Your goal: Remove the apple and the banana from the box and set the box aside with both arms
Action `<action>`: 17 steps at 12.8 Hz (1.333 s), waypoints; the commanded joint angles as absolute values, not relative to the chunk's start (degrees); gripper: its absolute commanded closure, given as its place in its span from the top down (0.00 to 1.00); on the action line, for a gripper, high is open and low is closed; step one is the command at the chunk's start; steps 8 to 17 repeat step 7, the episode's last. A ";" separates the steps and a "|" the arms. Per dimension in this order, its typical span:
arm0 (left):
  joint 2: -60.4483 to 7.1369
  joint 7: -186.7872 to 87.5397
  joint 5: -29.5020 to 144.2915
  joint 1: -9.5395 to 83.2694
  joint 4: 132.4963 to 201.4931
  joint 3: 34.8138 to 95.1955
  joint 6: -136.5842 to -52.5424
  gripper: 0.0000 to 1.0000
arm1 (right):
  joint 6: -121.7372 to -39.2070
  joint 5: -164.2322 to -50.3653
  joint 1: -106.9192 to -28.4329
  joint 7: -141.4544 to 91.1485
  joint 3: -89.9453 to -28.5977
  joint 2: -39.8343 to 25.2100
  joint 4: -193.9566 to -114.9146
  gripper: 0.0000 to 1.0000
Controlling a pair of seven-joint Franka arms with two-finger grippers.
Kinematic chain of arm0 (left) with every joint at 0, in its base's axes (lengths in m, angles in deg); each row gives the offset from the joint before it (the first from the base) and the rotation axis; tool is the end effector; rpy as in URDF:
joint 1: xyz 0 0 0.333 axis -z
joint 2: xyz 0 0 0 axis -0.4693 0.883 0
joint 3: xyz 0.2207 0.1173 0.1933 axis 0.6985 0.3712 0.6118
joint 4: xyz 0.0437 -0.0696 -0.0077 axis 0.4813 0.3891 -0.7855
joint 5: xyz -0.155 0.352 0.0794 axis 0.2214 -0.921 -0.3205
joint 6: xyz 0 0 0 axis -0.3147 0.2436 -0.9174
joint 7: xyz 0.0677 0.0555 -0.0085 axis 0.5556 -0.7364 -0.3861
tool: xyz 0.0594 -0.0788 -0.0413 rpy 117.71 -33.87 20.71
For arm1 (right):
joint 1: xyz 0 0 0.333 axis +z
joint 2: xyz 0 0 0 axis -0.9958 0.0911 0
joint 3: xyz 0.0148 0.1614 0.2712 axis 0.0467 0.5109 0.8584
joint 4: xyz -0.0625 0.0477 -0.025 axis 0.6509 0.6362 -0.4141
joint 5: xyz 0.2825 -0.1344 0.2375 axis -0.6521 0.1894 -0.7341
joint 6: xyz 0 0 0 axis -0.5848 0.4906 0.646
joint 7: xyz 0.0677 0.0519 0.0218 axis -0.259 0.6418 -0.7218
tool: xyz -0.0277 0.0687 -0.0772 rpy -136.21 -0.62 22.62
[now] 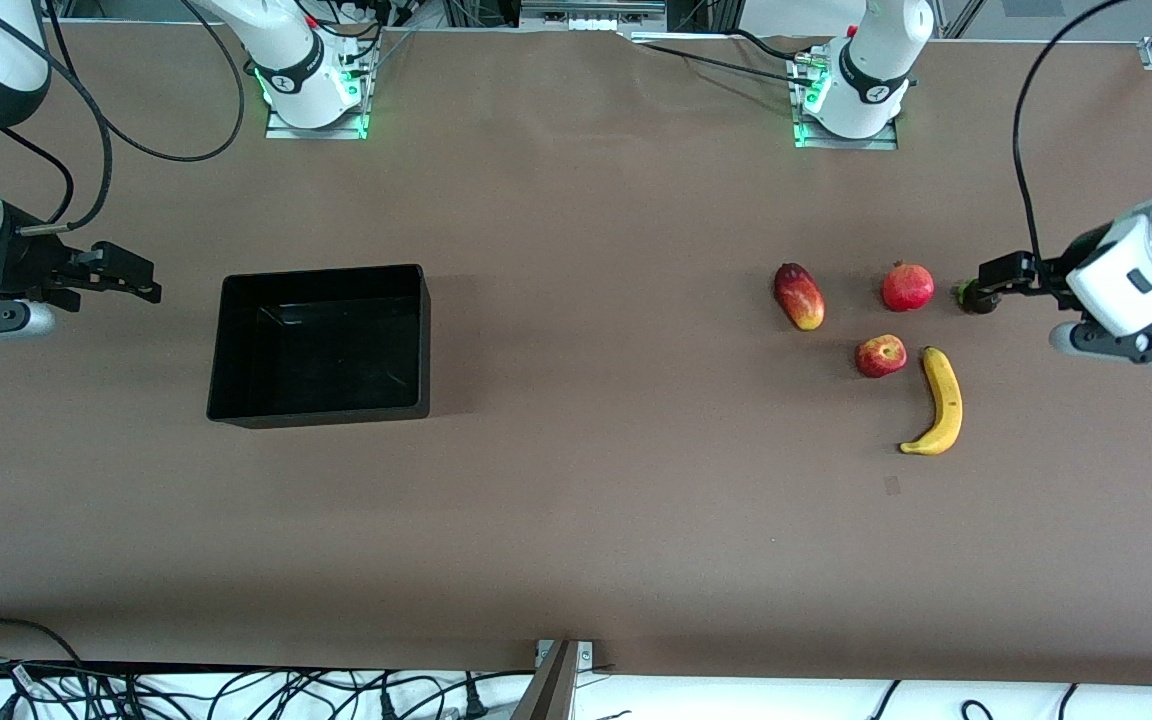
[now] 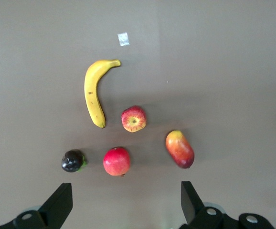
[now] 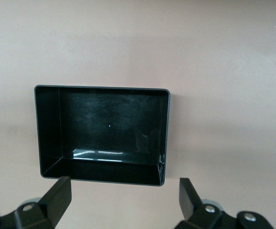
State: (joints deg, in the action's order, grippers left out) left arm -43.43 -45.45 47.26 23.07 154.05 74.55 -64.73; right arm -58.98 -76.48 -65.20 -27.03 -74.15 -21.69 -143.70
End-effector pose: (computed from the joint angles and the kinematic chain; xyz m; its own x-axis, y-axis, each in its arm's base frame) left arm 0.5905 -0.0304 0.5605 0.9892 -0.0258 -0.1440 -0.0264 -0.9996 -0.0023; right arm 0.6029 0.0178 0.5591 0.9940 0.1014 -0.0418 0.0990 -0.9935 -0.0560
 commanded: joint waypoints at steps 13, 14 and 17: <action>-54.03 -50.82 48.75 28.34 166.77 79.38 -72.94 1.00 | -57.58 -75.46 -65.00 -26.36 -73.95 -22.34 -143.30 1.00; -54.03 -50.82 48.75 28.34 166.77 79.38 -72.94 1.00 | -57.58 -75.46 -65.00 -26.36 -73.95 -22.34 -143.30 1.00; -54.03 -50.82 48.75 28.34 166.77 79.38 -72.94 1.00 | -57.58 -75.46 -65.00 -26.36 -73.95 -22.34 -143.30 1.00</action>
